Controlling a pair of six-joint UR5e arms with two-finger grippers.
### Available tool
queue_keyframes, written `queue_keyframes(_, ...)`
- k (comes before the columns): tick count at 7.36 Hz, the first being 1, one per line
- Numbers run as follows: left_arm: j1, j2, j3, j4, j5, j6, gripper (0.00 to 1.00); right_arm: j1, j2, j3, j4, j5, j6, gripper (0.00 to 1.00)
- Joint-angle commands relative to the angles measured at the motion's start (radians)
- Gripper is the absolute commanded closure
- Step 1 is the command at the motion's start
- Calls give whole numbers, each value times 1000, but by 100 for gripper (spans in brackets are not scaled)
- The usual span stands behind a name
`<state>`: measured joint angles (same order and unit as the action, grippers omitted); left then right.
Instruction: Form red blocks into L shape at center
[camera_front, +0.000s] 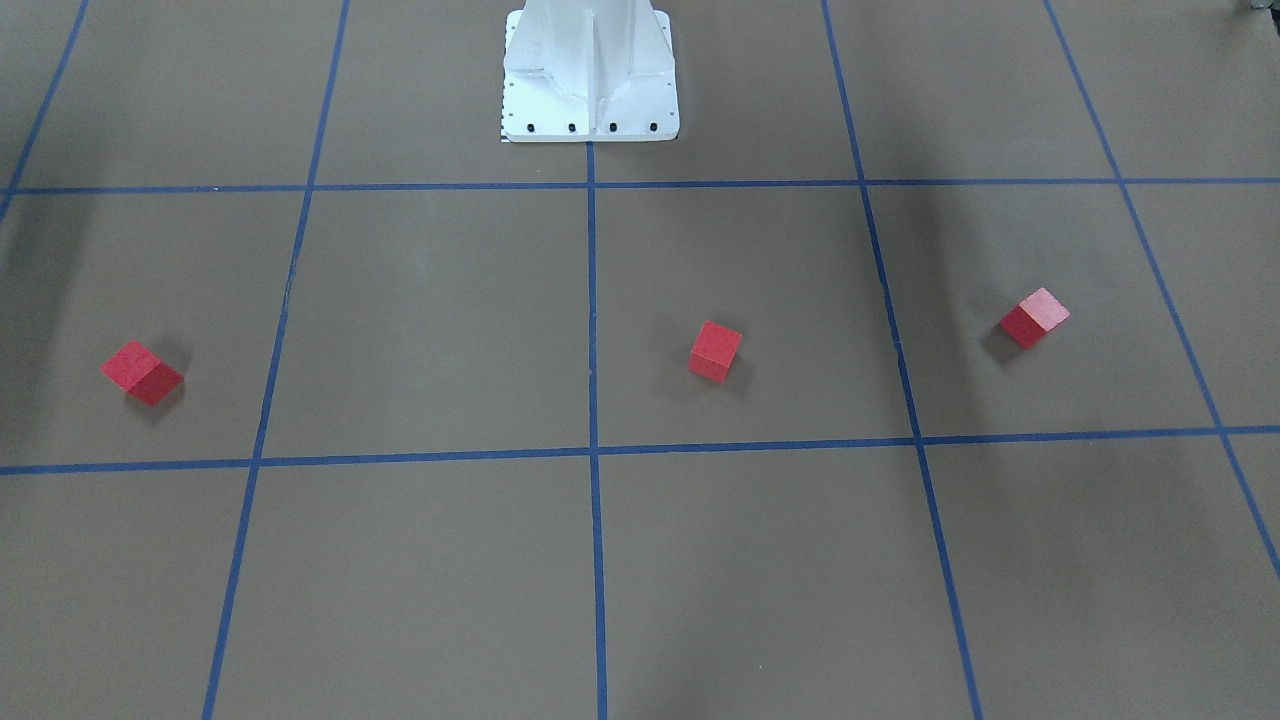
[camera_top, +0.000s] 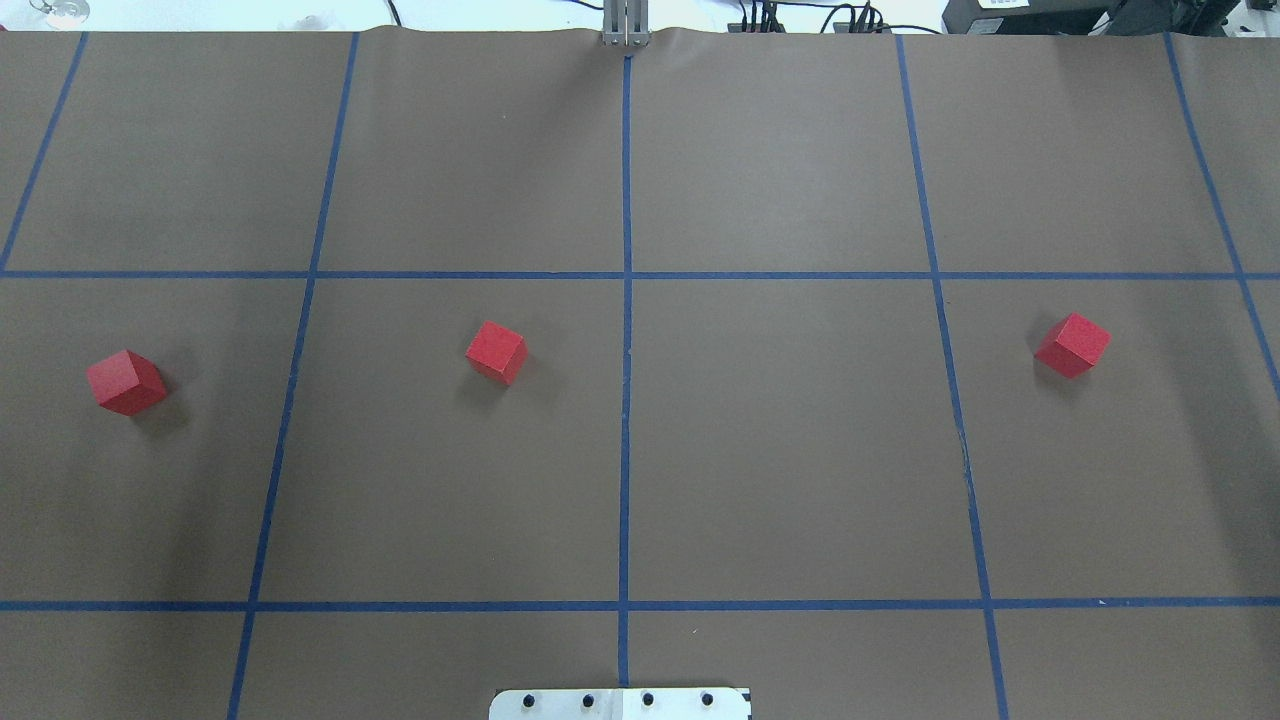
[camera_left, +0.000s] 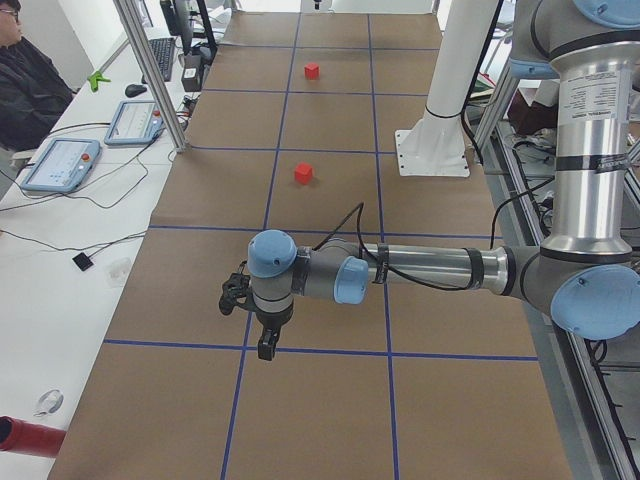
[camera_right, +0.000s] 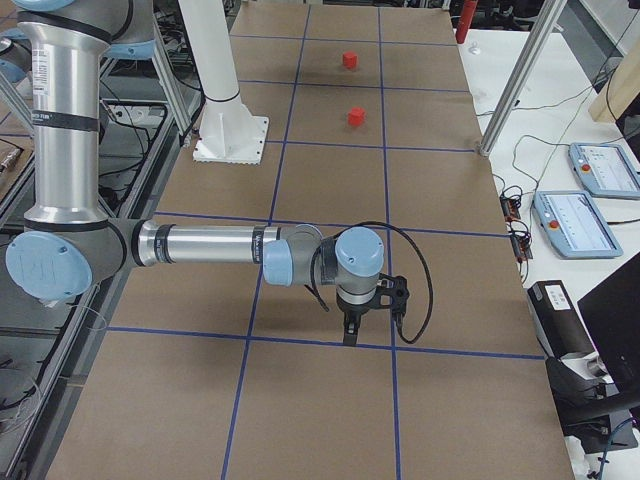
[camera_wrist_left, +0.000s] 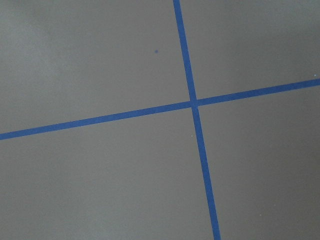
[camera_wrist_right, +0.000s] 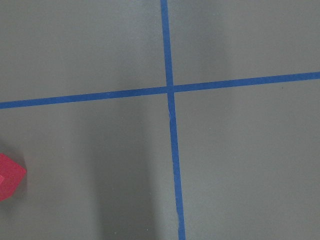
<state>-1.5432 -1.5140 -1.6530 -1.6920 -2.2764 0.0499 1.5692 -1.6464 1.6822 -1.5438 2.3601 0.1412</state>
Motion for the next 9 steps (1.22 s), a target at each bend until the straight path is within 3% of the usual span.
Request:
queue_keyframes(1,0,-8,1,0,0,2,0,0,4,1,1,-1,-2,1)
queue_keyframes(5,5,-11,27,-5,0,1,0,0,0,2,16,10,3,1)
queue_keyframes(7,8,-31,16,-92,2,-21,0,0,4,27,13,2,3,1)
queue_keyframes(9,137,-171,13,-97,3,-126,0,-3,10,54,11,16,18,1)
